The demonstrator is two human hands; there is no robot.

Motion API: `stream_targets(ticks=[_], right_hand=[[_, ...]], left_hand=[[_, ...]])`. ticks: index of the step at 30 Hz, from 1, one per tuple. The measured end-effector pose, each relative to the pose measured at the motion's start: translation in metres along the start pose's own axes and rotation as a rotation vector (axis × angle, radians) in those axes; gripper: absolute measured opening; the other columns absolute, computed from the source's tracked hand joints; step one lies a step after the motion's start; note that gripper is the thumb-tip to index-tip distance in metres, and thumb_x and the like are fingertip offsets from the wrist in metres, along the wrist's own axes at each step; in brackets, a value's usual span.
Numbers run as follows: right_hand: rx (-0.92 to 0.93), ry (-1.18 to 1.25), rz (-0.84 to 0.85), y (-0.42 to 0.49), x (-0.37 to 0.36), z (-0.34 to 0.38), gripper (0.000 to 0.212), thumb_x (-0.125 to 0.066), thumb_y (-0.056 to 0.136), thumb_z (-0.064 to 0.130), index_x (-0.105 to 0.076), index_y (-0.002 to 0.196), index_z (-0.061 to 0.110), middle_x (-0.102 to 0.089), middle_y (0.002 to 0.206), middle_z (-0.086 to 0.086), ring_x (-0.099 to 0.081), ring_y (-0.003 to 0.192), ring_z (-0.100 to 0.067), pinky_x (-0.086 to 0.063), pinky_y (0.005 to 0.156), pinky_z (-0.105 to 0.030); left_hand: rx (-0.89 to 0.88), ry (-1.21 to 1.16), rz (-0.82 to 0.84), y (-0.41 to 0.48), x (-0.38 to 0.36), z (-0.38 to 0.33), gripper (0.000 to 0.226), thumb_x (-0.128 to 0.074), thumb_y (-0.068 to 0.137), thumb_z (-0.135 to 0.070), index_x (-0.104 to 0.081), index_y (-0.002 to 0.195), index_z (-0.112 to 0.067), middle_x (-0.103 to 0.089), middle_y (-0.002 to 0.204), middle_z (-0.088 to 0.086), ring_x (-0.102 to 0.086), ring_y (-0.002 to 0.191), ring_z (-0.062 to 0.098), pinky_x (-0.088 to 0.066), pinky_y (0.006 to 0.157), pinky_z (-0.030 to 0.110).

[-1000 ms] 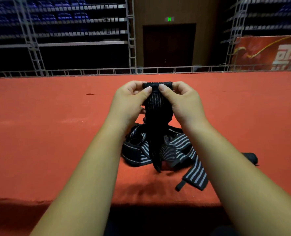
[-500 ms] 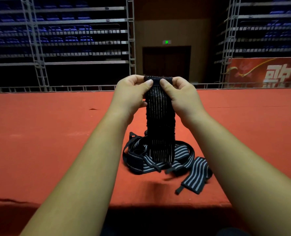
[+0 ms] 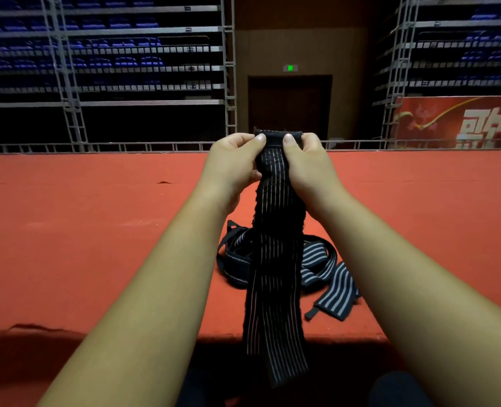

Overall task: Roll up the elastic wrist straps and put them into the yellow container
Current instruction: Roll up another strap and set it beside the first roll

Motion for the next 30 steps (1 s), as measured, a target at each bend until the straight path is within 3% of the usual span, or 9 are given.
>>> stream_targets(ticks=[5,9,12,14,16,18,22,25,30], right_hand=[[0.023,-0.014,-0.119,-0.001,0.011,-0.036,0.02,-0.047,0.115,0.038,-0.054,0.118,0.02,-0.066,0.1,0.009,-0.064,0.091,-0.008,-0.048,0.081,-0.032],[0.023,0.004,-0.247,-0.004,0.026,-0.066,0.019,-0.046,0.115,0.038,-0.053,0.118,0.021,-0.064,0.096,0.014,-0.059,0.079,0.004,-0.044,0.068,-0.015],[-0.001,0.032,-0.33,-0.006,0.035,-0.089,0.02,-0.046,0.115,0.037,-0.052,0.121,0.018,-0.06,0.094,0.014,-0.056,0.076,0.004,-0.043,0.069,-0.022],[-0.023,0.025,-0.356,-0.006,0.037,-0.103,0.021,-0.045,0.116,0.035,-0.052,0.121,0.016,-0.058,0.09,0.014,-0.054,0.068,0.01,-0.041,0.062,-0.016],[-0.044,0.007,-0.371,-0.006,0.038,-0.115,0.017,-0.045,0.116,0.034,-0.051,0.116,0.018,-0.057,0.087,0.013,-0.052,0.061,0.013,-0.039,0.055,-0.012],[-0.065,-0.001,-0.367,-0.006,0.037,-0.125,0.016,-0.045,0.116,0.035,-0.049,0.114,0.02,-0.055,0.086,0.013,-0.051,0.059,0.013,-0.038,0.054,-0.012],[-0.083,-0.023,-0.335,-0.004,0.035,-0.139,0.015,-0.046,0.115,0.038,-0.049,0.114,0.023,-0.058,0.09,0.013,-0.053,0.067,0.006,-0.043,0.063,-0.022],[-0.125,-0.019,-0.305,-0.003,0.035,-0.156,0.016,-0.046,0.115,0.041,-0.051,0.114,0.025,-0.062,0.094,0.01,-0.057,0.074,-0.006,-0.045,0.066,-0.028],[-0.223,-0.059,-0.237,-0.015,0.032,-0.204,0.017,-0.049,0.113,0.041,-0.054,0.116,0.025,-0.066,0.098,0.01,-0.062,0.082,-0.008,-0.05,0.073,-0.03]], left_hand=[[0.128,0.129,0.118,-0.008,-0.003,0.054,0.024,-0.066,0.108,-0.038,-0.073,0.101,-0.015,-0.074,0.085,-0.002,-0.069,0.072,0.014,-0.057,0.067,0.03],[0.238,0.334,0.207,-0.019,-0.008,0.108,0.031,-0.069,0.102,-0.052,-0.077,0.099,-0.022,-0.069,0.074,-0.012,-0.063,0.062,0.008,-0.052,0.065,0.03],[0.322,0.308,0.294,-0.038,-0.017,0.155,0.025,-0.076,0.101,-0.039,-0.078,0.108,-0.015,-0.081,0.089,-0.006,-0.077,0.078,0.011,-0.059,0.074,0.031],[0.357,0.28,0.359,-0.052,-0.024,0.182,0.022,-0.081,0.098,-0.027,-0.078,0.114,-0.013,-0.084,0.105,0.003,-0.08,0.094,0.017,-0.063,0.082,0.034],[0.373,0.269,0.364,-0.062,-0.025,0.201,0.014,-0.081,0.097,-0.018,-0.076,0.11,-0.013,-0.083,0.099,0.0,-0.079,0.089,0.014,-0.061,0.073,0.028],[0.408,0.203,0.355,-0.068,-0.026,0.213,0.01,-0.077,0.1,-0.012,-0.074,0.109,-0.012,-0.082,0.094,-0.001,-0.078,0.085,0.013,-0.059,0.068,0.025],[0.488,0.013,0.376,-0.074,-0.031,0.226,0.017,-0.068,0.104,-0.004,-0.072,0.12,-0.004,-0.081,0.105,0.008,-0.078,0.093,0.019,-0.061,0.076,0.028],[0.58,-0.024,0.401,-0.083,-0.033,0.233,0.025,-0.064,0.107,-0.01,-0.069,0.129,0.001,-0.079,0.113,0.012,-0.077,0.096,0.021,-0.061,0.079,0.031],[0.869,0.066,0.499,-0.117,-0.038,0.267,0.026,-0.057,0.113,-0.026,-0.07,0.124,-0.006,-0.078,0.106,0.01,-0.075,0.088,0.021,-0.066,0.082,0.037]])
Point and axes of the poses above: each hand's wrist, its own y-axis towards the middle knuckle, its own x-axis out of the back of the hand, z = x × y, the point moved 10 cm from there along y, towards the middle knuckle
